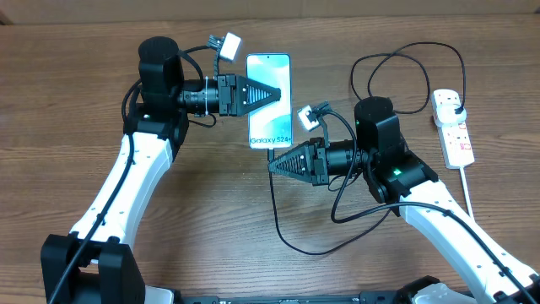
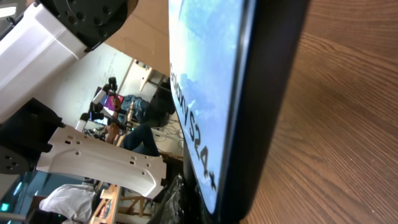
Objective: Plug charger to phone and switch on socket
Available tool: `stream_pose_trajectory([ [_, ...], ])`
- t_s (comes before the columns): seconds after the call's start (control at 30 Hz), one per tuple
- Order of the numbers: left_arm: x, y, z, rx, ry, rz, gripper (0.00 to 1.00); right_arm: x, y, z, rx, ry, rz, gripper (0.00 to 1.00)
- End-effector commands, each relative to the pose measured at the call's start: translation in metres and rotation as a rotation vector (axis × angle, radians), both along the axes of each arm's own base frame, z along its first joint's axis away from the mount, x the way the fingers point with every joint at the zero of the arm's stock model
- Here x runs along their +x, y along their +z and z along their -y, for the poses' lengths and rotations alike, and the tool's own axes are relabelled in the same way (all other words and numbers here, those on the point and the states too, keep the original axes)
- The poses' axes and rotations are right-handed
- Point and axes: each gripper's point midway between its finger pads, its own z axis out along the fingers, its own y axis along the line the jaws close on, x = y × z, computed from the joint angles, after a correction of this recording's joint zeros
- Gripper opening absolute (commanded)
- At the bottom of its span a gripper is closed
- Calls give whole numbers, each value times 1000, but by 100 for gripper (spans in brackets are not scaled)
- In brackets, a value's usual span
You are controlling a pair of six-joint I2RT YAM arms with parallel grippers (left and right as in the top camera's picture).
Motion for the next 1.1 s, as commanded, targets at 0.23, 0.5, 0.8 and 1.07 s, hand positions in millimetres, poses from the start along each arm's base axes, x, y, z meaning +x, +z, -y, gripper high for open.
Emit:
stream_pose_trajectory([
  [0.23, -27, 8, 5, -31, -136, 33, 4, 37, 17, 25, 21, -135, 47, 4],
  [0.5, -27, 8, 6, -31, -137, 32, 4, 39, 29, 24, 57, -136, 69, 4],
  [0.8, -28, 8, 6, -34, -146, 32, 5, 45, 30, 35, 63, -153, 67, 82],
  [1.07, -29, 5, 19, -21, -138, 39, 6, 25, 35, 30, 95, -43, 53, 69],
])
